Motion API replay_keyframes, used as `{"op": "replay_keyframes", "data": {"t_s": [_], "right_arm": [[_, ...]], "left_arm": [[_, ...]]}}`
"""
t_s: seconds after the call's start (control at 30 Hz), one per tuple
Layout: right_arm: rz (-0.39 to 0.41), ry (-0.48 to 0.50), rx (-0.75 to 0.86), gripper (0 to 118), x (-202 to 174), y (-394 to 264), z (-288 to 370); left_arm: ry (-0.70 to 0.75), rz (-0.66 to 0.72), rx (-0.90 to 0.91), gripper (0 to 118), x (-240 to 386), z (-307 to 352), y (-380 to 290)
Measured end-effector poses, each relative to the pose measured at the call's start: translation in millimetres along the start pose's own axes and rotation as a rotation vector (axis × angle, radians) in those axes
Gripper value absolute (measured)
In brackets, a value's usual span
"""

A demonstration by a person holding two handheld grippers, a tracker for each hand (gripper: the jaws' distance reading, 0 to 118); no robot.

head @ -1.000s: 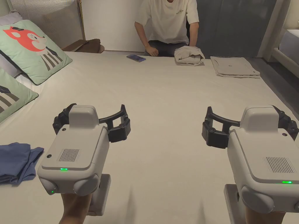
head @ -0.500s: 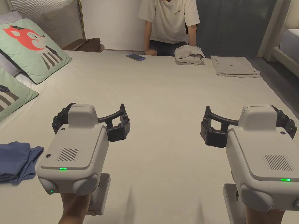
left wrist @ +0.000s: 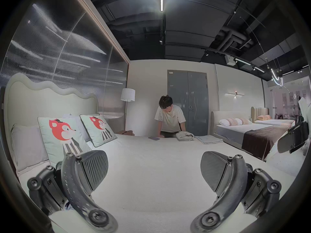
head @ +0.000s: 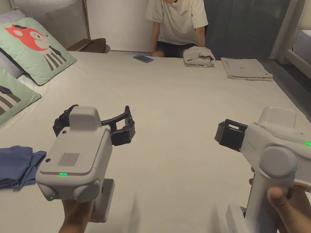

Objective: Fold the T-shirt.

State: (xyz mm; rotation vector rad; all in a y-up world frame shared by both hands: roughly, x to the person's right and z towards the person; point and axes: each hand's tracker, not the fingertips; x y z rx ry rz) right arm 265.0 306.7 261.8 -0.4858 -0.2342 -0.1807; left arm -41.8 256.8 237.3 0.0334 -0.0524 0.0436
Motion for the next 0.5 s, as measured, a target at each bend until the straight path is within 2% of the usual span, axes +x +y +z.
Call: {"op": "replay_keyframes", "data": {"t_s": [0.1, 0.5], "right_arm": [[-0.016, -0.006, -0.028, 114, 0.8, 3.4, -0.3], [-0.002, 0.006, 0.042, 114, 1.5, 2.4, -2.6]], "left_arm": [[-0.002, 0.001, 0.005, 110, 1.5, 0.1, 1.5], [-0.004, -0.009, 0.011, 110, 2.8, -1.5, 1.3]]}}
